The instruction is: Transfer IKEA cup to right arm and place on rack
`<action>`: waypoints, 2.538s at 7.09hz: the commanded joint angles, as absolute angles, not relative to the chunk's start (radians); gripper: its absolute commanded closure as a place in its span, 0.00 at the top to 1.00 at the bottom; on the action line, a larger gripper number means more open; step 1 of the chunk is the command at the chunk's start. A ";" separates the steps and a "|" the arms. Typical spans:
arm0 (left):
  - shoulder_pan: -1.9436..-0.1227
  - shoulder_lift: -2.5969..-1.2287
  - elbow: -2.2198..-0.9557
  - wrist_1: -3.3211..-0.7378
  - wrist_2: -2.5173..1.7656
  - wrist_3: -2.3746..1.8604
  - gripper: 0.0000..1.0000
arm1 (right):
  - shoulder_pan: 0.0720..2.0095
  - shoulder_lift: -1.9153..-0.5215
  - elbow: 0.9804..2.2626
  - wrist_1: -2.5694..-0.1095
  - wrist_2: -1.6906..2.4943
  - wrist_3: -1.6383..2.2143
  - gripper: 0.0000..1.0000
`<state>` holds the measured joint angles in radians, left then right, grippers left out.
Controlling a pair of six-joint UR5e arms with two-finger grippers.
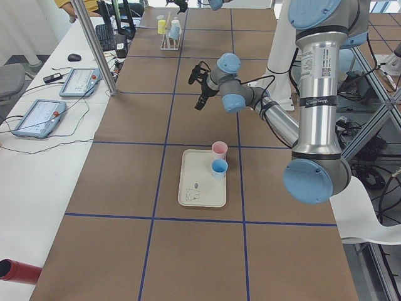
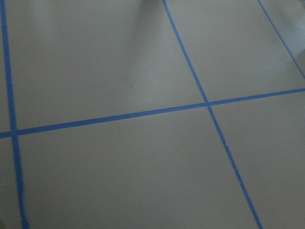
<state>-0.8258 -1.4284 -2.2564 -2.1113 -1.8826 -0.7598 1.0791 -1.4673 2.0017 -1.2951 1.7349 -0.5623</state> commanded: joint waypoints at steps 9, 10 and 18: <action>-0.790 -1.172 -2.015 -2.444 -1.882 -0.722 1.00 | 0.907 -1.476 2.100 -1.203 2.023 0.063 1.00; -0.735 -1.160 -2.000 -2.466 -1.873 -0.764 1.00 | 0.907 -1.477 2.100 -1.203 2.023 0.063 1.00; -0.669 -1.113 -1.809 -2.775 -1.835 -0.778 0.95 | 0.897 -1.480 2.099 -1.197 2.023 0.060 1.00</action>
<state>-0.6688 -1.0587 -1.8557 -2.7728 -1.8334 -0.7766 0.9014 -1.4798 2.0988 -1.2011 2.0233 0.0600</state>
